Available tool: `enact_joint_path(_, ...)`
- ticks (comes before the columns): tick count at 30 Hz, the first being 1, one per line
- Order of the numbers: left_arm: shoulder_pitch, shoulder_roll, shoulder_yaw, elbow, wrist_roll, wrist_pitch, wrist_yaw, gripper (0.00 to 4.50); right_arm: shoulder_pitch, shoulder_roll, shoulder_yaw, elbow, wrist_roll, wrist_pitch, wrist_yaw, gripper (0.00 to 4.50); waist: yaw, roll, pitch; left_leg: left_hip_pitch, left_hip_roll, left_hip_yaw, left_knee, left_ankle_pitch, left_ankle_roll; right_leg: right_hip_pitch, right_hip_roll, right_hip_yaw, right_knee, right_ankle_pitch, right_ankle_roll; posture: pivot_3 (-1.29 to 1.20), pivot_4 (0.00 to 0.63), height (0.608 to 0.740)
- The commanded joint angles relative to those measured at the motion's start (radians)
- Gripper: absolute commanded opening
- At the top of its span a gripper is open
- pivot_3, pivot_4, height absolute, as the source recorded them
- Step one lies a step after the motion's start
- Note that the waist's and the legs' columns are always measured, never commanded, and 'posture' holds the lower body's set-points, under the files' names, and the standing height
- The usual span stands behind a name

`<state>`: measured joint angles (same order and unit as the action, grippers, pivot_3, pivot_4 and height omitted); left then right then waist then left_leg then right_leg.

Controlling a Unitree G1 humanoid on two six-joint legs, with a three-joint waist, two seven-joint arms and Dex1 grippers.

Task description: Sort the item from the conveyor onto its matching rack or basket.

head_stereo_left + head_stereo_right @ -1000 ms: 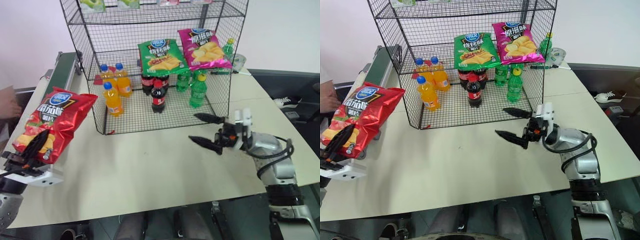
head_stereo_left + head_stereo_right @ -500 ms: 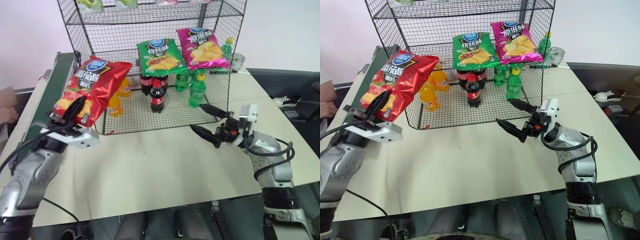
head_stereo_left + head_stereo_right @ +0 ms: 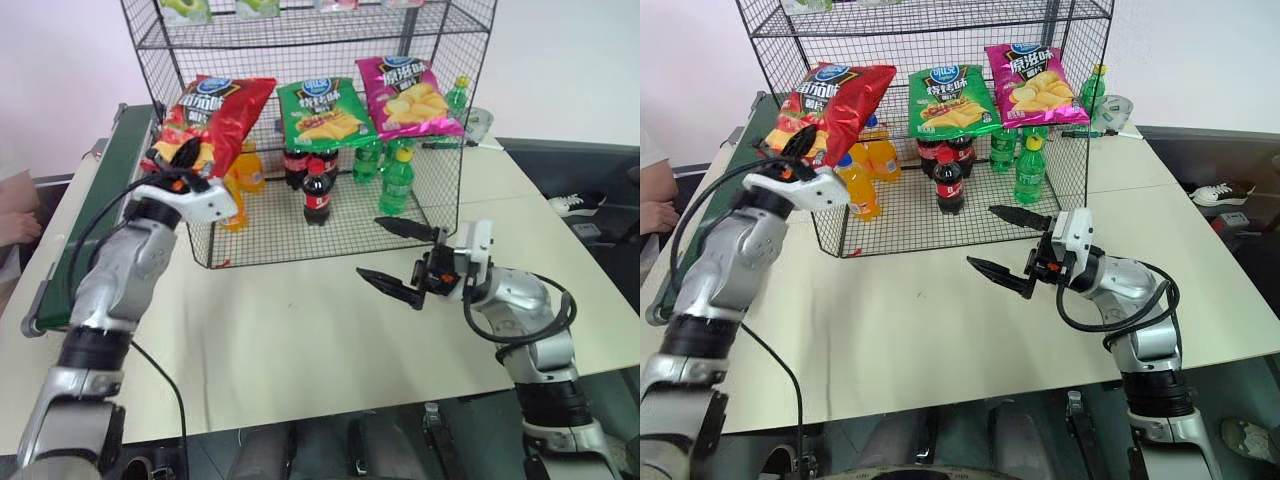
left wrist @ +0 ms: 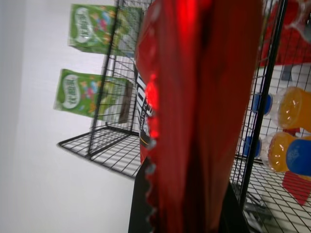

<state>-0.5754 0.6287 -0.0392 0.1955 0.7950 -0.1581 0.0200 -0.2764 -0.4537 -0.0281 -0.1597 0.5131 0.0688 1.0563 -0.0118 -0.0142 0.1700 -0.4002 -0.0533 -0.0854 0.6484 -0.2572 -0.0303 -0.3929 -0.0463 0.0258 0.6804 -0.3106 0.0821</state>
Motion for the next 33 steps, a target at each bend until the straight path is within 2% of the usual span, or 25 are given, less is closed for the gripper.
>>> enact_joint_path(1,-0.067,-0.006,-0.01,0.034,-0.005,0.038,0.034,0.02,-0.014,0.002,-0.005,-0.013,-0.002,-0.018,-0.01,4.5,-0.003,0.0,0.0,0.0,0.0,0.0,0.0,0.0,0.0,-0.001,0.0,0.0,0.001,0.0,0.0,0.0,0.15,0.74)
enact_joint_path(8,-0.236,-0.028,-0.078,0.214,0.01,0.044,0.118,0.02,-0.032,0.005,0.013,0.004,-0.012,-0.014,-0.019,4.5,0.002,0.0,0.0,-0.004,0.0,-0.001,0.002,0.001,-0.002,-0.004,0.0,0.0,0.003,0.0,0.0,0.0,0.15,0.74)
enact_joint_path(13,-0.292,-0.044,-0.103,0.345,-0.013,0.036,0.178,0.02,-0.046,0.001,0.013,0.019,-0.015,-0.013,-0.018,4.5,-0.002,0.0,0.0,-0.004,0.0,-0.001,0.002,0.001,-0.002,-0.005,0.0,0.0,0.003,0.0,0.0,0.0,0.15,0.74)
enact_joint_path(15,-0.313,-0.075,-0.082,0.386,-0.062,0.051,0.191,0.02,-0.048,0.0,0.013,0.021,-0.016,-0.014,-0.02,4.5,0.0,-0.001,0.0,-0.004,0.0,-0.001,0.002,0.001,-0.002,-0.005,0.0,0.0,0.003,0.0,0.0,0.0,0.15,0.74)
enact_joint_path(23,-0.383,-0.098,-0.127,0.51,-0.074,0.032,0.237,0.02,-0.048,0.005,0.019,0.014,-0.02,-0.01,-0.03,4.5,0.0,-0.001,0.0,-0.006,-0.001,-0.001,0.003,0.001,-0.002,-0.006,0.0,0.0,0.004,0.0,0.0,0.0,0.15,0.74)
enact_joint_path(29,-0.43,-0.13,-0.134,0.6,-0.135,-0.002,0.235,0.02,-0.05,0.007,0.023,0.014,-0.024,-0.01,-0.036,4.5,0.002,-0.001,0.0,-0.006,-0.001,-0.001,0.003,0.001,-0.002,-0.006,0.0,-0.001,0.004,0.0,0.0,0.0,0.15,0.74)
enact_joint_path(32,-0.444,-0.136,-0.134,0.623,-0.151,-0.012,0.253,0.77,-0.045,0.005,0.023,0.006,-0.022,-0.007,-0.038,4.5,0.002,-0.001,0.0,-0.006,-0.001,-0.001,0.003,0.001,-0.002,-0.006,0.0,-0.001,0.004,0.0,0.0,0.0,0.15,0.74)
enact_joint_path(33,-0.448,-0.133,-0.14,0.624,-0.145,-0.019,0.27,1.21,-0.044,0.005,0.022,0.005,-0.022,-0.007,-0.039,4.5,0.001,-0.001,0.0,-0.006,-0.001,-0.001,0.003,0.001,-0.002,-0.007,0.0,-0.001,0.004,0.0,0.0,0.0,0.15,0.74)
